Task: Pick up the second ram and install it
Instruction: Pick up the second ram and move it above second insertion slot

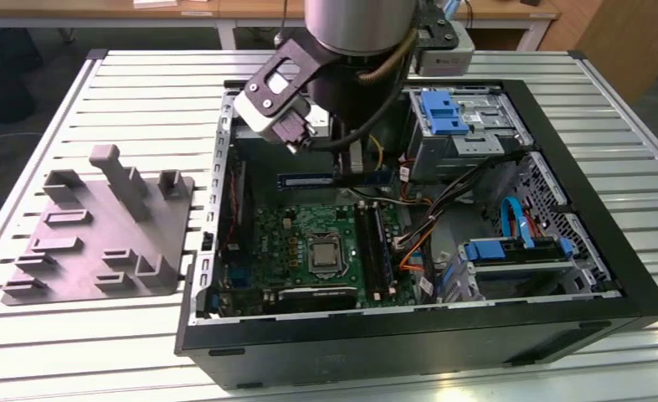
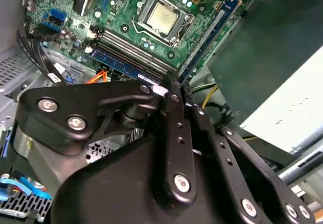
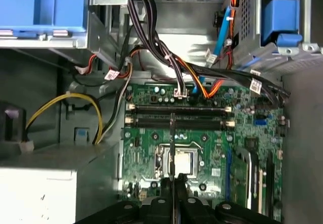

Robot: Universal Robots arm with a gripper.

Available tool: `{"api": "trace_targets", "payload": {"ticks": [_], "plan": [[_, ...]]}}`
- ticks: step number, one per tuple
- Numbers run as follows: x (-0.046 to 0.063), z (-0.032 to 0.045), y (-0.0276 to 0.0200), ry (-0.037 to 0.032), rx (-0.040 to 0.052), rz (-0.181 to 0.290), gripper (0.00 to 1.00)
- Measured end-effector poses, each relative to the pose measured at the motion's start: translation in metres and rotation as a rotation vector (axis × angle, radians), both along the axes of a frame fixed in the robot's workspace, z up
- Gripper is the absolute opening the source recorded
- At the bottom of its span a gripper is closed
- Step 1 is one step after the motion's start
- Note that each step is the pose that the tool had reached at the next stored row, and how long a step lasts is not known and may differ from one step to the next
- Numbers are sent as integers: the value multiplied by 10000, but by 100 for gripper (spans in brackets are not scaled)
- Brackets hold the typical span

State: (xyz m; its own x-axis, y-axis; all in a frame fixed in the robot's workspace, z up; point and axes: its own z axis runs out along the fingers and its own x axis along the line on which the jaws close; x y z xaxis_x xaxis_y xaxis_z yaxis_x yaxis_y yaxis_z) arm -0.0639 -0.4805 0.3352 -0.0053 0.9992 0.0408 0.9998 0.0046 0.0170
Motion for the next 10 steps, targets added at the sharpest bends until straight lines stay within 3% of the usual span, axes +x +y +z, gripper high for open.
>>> {"api": "trace_targets", "payload": {"ticks": [10], "plan": [[89,-183,-2,0,0,0,14]]}}
